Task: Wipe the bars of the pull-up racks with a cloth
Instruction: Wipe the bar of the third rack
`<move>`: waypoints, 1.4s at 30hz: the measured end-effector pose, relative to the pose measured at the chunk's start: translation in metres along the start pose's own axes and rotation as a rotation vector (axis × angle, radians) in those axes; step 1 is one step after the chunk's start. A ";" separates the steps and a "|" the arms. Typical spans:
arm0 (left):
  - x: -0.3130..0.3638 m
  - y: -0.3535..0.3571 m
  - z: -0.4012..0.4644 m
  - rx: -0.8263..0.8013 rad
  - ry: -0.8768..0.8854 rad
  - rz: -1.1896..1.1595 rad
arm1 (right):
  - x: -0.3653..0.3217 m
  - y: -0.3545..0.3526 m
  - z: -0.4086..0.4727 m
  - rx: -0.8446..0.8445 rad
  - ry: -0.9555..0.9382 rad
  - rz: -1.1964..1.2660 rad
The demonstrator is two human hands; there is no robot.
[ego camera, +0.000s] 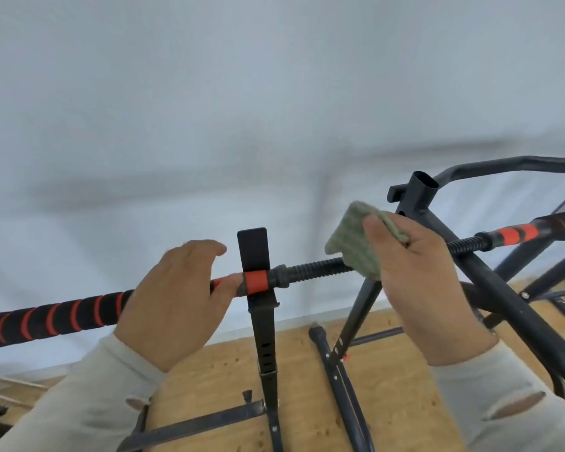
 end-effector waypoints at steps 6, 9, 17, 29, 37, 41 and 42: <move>-0.011 0.029 0.009 -0.031 0.072 0.169 | 0.049 0.032 0.002 -0.730 -0.626 -0.981; -0.014 0.033 0.008 0.059 0.134 0.145 | 0.051 0.027 0.007 -0.655 -0.556 -0.910; -0.025 0.047 0.013 0.079 0.220 0.226 | 0.062 0.040 0.023 -0.816 -0.797 -1.306; -0.028 0.050 0.009 0.159 0.257 0.220 | 0.060 0.054 0.009 -0.580 -0.802 -1.164; -0.032 0.047 0.012 0.135 0.240 0.217 | 0.065 -0.001 0.030 -0.795 -0.856 -1.263; -0.030 0.045 0.011 0.138 0.223 0.207 | 0.059 -0.007 0.041 -0.784 -0.736 -1.313; -0.030 0.045 0.010 0.142 0.226 0.197 | 0.057 -0.002 0.041 -0.781 -0.718 -1.293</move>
Point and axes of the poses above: each hand's wrist, its own z-axis towards the middle knuckle, its own y-axis out of the palm, x = y × z, the point moved 3 cm from there along z, towards the middle knuckle, and after that the axes turned 9 degrees about -y, right-handed, at the moved point
